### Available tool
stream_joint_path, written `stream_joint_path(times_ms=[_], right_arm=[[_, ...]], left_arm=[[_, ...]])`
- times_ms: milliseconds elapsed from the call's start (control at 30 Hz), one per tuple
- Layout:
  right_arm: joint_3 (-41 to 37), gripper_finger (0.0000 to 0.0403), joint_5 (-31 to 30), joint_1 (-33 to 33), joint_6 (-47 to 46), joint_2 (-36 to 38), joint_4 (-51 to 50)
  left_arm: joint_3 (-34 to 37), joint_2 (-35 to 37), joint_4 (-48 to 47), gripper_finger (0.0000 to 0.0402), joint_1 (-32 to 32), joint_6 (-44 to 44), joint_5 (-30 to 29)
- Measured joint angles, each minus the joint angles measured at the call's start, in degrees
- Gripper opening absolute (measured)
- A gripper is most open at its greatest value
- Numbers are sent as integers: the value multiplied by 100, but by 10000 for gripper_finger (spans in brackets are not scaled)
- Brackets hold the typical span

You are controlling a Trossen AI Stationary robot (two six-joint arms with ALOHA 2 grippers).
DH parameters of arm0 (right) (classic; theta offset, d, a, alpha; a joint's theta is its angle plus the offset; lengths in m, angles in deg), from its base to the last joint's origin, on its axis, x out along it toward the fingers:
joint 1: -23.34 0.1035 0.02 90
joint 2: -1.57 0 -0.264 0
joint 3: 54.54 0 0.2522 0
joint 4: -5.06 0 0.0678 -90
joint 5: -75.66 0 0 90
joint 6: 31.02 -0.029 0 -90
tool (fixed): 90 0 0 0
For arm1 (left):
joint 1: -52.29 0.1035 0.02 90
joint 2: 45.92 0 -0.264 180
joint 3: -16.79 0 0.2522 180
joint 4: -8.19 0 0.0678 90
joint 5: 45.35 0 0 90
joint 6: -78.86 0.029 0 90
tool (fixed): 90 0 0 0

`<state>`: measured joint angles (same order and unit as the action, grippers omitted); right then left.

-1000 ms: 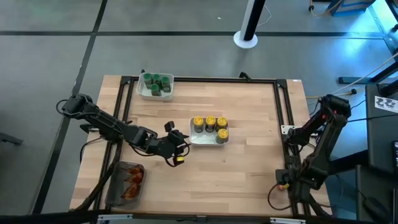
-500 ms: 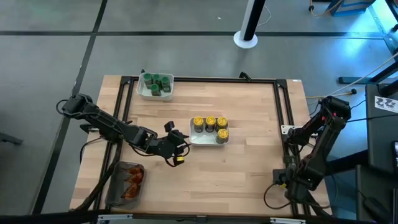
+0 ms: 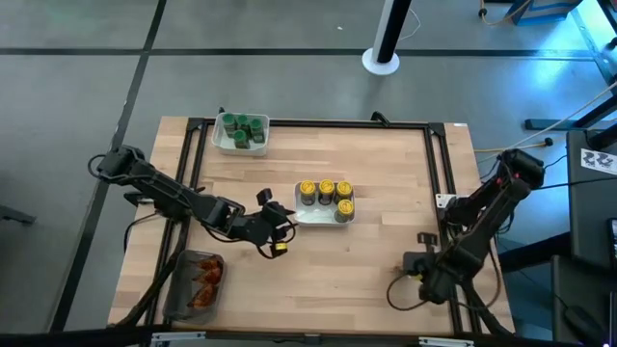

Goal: Sort spices by type
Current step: Put the orange seasoning pack into the black bin

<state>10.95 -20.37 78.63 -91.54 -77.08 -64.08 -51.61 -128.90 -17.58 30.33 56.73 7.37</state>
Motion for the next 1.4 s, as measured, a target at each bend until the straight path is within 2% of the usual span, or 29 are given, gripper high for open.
stream_joint_path(times_ms=[167, 500, 833, 1100, 1233, 1400], right_arm=[[-2, 5, -358, -527, 756, 0, 361], [-2, 5, -391, -1733, 2590, 2, 1462], [249, 4, -297, -2458, 4007, -39, 2193], [1287, 4, -323, -2817, 4767, -560, 1951], [1859, 4, -57, -2950, 4997, -1105, 1380], [2552, 4, -35, -3084, 4910, -1819, 612]], left_arm=[[-7, -270, 424, 143, 8, 161, 4], [-5, -1086, 1501, 143, 141, 586, 228], [-4, -1344, 1611, 143, 225, 458, 402], [-4, -1323, 1537, 143, 208, 586, 402], [-4, -1322, 1465, 143, 183, 592, 402], [-4, -1322, 1382, 143, 177, 610, 403]])
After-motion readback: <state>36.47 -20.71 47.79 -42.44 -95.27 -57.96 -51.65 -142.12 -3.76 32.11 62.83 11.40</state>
